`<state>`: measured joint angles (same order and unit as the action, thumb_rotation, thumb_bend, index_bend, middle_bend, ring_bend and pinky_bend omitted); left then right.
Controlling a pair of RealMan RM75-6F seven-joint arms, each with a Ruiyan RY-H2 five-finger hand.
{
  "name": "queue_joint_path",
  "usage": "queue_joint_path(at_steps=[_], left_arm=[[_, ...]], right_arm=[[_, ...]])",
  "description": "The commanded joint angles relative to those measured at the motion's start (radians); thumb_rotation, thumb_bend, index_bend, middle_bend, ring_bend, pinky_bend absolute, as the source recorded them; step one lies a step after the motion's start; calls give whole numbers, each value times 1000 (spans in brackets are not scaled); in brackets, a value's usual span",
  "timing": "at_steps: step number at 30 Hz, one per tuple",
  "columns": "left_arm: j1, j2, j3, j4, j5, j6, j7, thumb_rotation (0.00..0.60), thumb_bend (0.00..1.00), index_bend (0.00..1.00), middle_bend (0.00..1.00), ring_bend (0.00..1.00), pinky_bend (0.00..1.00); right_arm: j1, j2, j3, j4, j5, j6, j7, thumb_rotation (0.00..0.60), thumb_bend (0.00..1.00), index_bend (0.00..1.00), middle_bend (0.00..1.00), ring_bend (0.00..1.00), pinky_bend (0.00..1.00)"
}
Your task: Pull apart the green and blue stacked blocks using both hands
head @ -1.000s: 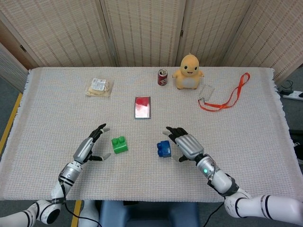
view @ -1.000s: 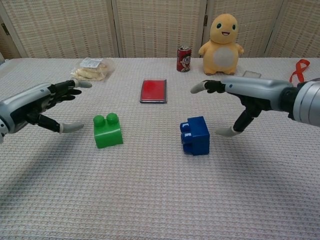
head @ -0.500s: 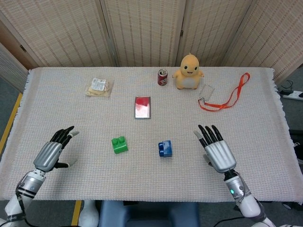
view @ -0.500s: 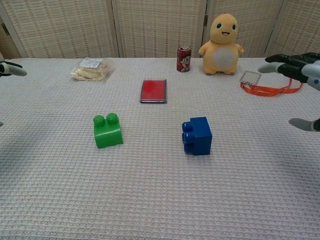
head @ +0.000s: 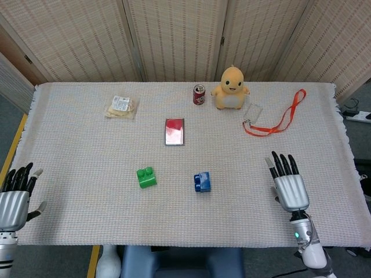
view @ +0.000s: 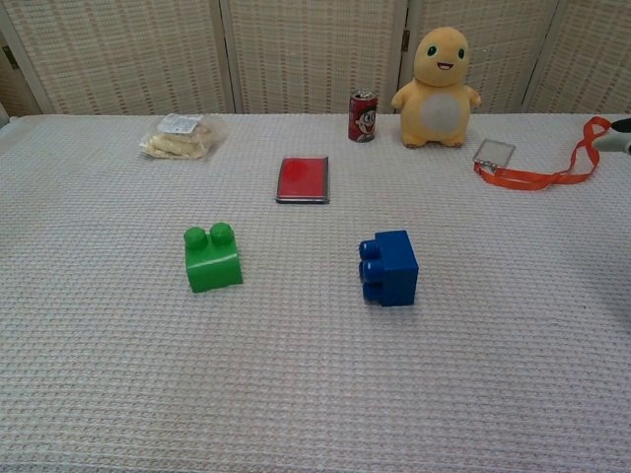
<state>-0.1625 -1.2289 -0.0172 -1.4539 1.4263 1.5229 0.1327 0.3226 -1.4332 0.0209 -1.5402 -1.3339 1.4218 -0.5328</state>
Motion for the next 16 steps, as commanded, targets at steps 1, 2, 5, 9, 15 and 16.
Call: queue_joint_path(at_steps=[1, 2, 5, 9, 15, 16], left_arm=[[12, 11, -11, -9, -5, -5, -10, 600, 288, 160, 47, 0, 0], [12, 12, -11, -8, -6, -9, -12, 600, 288, 160, 47, 0, 0], [12, 17, -12, -13, -8, -24, -18, 600, 288, 160, 47, 0, 0], [14, 25, -13, -21, 10, -23, -43, 600, 288, 160, 47, 0, 0], [18, 26, -12, -17, 31, -22, -58, 600, 288, 160, 48, 0, 0], [18, 26, -11, -17, 35, -22, -56, 600, 288, 160, 48, 0, 0]], right_arm=[[12, -24, 10, 23, 4, -46, 1, 600, 362, 0, 0, 0, 0], [12, -27, 11, 23, -1, -45, 1, 600, 362, 0, 0, 0, 0], [3, -32, 11, 24, -11, -37, 10, 600, 362, 0, 0, 0, 0], [-19, -23, 4, 22, -21, -19, 10, 600, 362, 0, 0, 0, 0], [-30, -11, 0, 12, -50, -16, 34, 600, 362, 0, 0, 0, 0], [-31, -11, -1, 11, -54, -17, 36, 600, 362, 0, 0, 0, 0]])
